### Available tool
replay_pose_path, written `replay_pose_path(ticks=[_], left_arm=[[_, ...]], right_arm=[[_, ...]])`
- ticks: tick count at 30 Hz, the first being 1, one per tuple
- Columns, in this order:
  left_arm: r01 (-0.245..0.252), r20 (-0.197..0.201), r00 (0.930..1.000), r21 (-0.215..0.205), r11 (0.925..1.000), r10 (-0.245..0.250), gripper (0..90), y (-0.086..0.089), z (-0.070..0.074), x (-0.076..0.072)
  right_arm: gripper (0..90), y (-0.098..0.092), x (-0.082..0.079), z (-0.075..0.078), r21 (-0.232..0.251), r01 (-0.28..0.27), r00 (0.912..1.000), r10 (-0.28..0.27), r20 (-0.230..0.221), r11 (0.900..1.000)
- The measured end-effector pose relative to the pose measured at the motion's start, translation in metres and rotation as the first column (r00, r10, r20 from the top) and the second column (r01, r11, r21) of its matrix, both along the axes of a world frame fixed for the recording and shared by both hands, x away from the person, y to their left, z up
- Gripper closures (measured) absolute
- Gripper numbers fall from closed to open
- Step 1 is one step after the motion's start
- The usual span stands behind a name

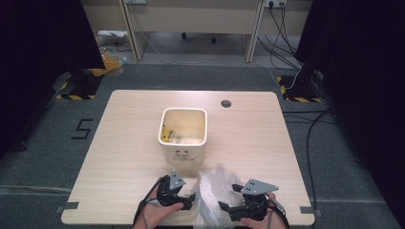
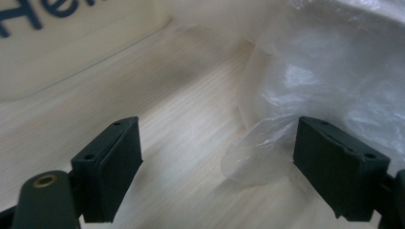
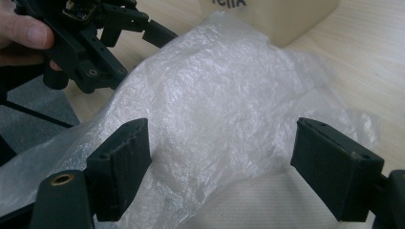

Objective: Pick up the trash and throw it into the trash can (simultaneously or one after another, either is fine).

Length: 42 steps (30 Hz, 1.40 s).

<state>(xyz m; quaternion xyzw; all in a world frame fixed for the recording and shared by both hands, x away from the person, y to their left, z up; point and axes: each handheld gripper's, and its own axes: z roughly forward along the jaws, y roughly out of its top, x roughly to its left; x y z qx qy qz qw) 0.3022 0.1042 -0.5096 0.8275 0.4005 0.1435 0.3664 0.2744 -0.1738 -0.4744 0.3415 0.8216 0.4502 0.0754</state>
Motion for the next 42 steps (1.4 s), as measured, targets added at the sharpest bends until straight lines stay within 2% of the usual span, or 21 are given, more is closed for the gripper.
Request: replay_pose_path(ticks=[8,10,15,21,32,39,42], left_arm=[[0.004,0.022,0.9998,0.006,1.0,-0.004,17.0,-0.036,0.002,0.019],[0.006,0.02,0.9998,0.007,1.0,-0.007,17.1,-0.044,0.002,0.024],[0.013,0.021,0.9997,0.004,0.9999,-0.013,17.7,-0.066,0.003,0.036],[0.019,0.02,0.9996,0.0,0.9998,-0.019,18.2,-0.091,0.002,0.053],[0.01,0.025,0.9996,0.01,0.9999,-0.01,18.8,-0.11,0.005,0.076],[0.008,0.012,0.9999,-0.004,1.0,-0.008,20.3,-0.113,0.003,0.074],[0.012,0.018,0.9998,-0.008,0.9999,-0.012,20.9,-0.119,0.003,0.07]], right_arm=[[19.9,-0.029,0.012,-0.007,0.023,0.056,0.9969,-0.055,-0.056,0.998],[19.7,-0.04,0.017,-0.009,0.039,0.076,0.9954,-0.073,-0.062,0.996],[19.7,-0.055,0.022,-0.009,0.042,0.107,0.9925,-0.104,-0.065,0.993],[19.5,-0.078,0.031,-0.009,0.058,0.171,0.9836,-0.167,-0.068,0.984],[19.8,-0.091,0.045,-0.01,0.063,0.211,0.9762,-0.207,-0.065,0.975],[19.7,-0.096,0.049,-0.009,0.067,0.213,0.9756,-0.208,-0.07,0.975],[19.1,-0.098,0.049,-0.009,0.066,0.217,0.9746,-0.212,-0.072,0.974]])
